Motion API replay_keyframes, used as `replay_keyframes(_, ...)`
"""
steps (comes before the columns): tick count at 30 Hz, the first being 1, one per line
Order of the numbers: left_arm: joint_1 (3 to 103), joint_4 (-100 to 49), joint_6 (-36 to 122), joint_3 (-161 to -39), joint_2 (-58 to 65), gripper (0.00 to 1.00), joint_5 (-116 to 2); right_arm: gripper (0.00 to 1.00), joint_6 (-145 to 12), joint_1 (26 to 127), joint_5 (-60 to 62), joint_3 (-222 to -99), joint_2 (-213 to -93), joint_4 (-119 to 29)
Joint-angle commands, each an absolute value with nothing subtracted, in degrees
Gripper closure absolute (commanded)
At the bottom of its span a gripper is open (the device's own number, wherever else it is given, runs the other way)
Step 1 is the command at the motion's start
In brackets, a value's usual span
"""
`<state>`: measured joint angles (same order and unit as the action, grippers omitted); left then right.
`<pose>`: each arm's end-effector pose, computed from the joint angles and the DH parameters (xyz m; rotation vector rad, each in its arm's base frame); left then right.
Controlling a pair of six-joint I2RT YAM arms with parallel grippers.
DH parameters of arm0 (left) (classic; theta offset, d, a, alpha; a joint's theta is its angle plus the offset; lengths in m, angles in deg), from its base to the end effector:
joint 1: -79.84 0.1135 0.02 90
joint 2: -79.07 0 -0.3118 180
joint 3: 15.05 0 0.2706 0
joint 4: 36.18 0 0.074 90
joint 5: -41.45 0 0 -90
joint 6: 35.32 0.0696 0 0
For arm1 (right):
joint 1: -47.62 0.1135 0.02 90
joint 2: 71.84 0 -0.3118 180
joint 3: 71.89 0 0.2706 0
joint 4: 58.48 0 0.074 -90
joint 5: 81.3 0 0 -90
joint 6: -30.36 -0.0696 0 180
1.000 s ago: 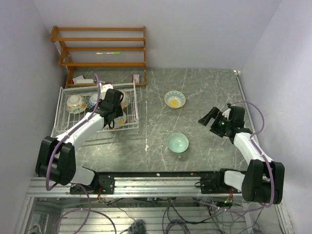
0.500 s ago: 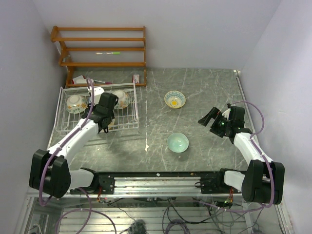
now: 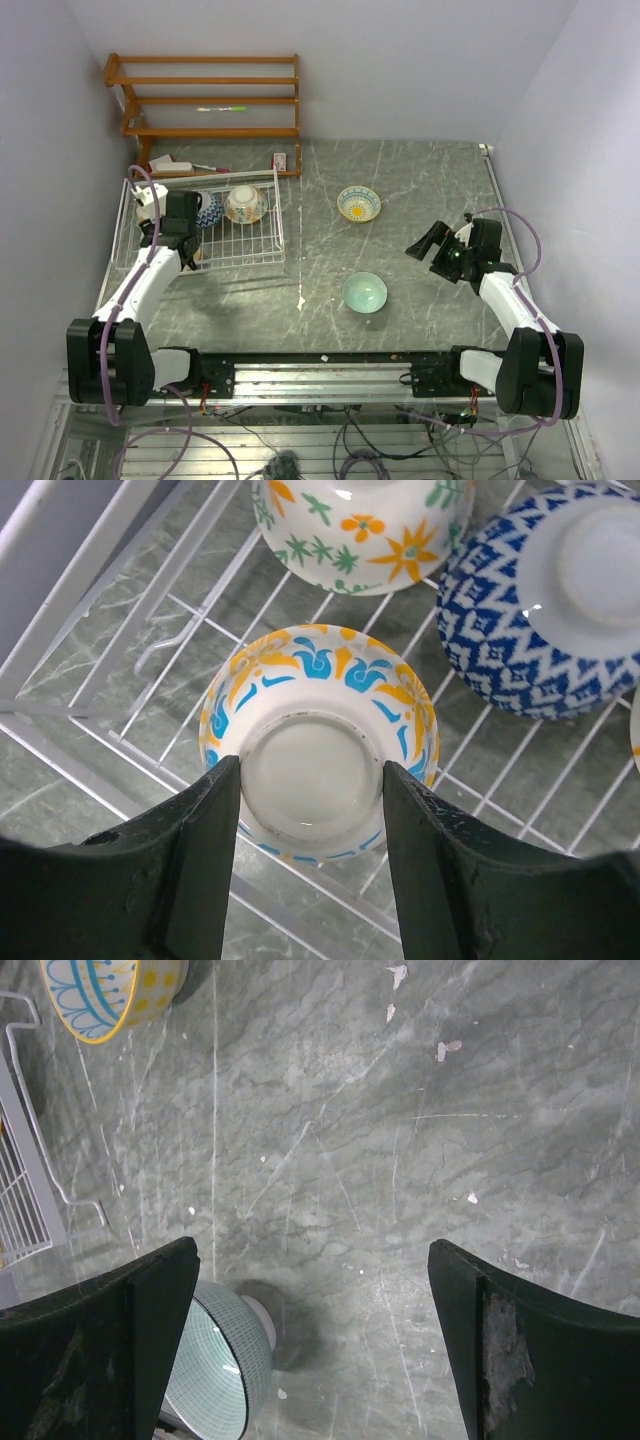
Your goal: Load the bowls into the dish rack
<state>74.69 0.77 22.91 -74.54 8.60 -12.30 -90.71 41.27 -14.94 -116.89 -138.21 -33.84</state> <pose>0.2712 0.0169 0.2592 -0.7858 2.1036 0.4205 0.2443 0.0009 0.2014 0.5749 2.3269 0.6947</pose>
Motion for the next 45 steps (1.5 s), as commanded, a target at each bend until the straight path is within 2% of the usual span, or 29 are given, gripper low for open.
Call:
replay_keyframes(1,78.01,-3.87,22.99,-73.42,9.16,0.43,-13.5,0.01,-90.13,40.95,-15.3,-118.35,-138.2,-32.69)
replay_keyframes(14,86.46,-6.9,22.61,-73.34,5.94,0.42,-15.07,0.01,-90.65,41.08,-13.97,-118.45,-136.26,-30.85)
replay_keyframes(26,89.21,-8.36,22.02,-73.12,4.9,0.4,-16.46,0.01,-90.31,41.1,-13.8,-118.18,-136.94,-31.2)
replay_keyframes(28,89.26,-8.2,21.82,-73.2,4.81,0.37,-16.73,0.01,-90.46,41.07,-14.07,-118.1,-136.98,-31.57)
replay_keyframes(37,89.29,-6.14,20.37,-74.64,7.34,0.03,-19.12,0.02,-90.23,41.1,-14.39,-118.31,-137.47,-32.05)
replay_keyframes(39,89.27,-5.25,20.05,-75.34,8.83,0.01,-19.6,0.01,-90.31,41.11,-14.5,-118.51,-137.52,-32.04)
replay_keyframes(45,89.16,-4.8,19.83,-76.06,15.9,0.01,-26.58,0.01,-90.08,41.11,-14.61,-118.68,-137.48,-32.18)
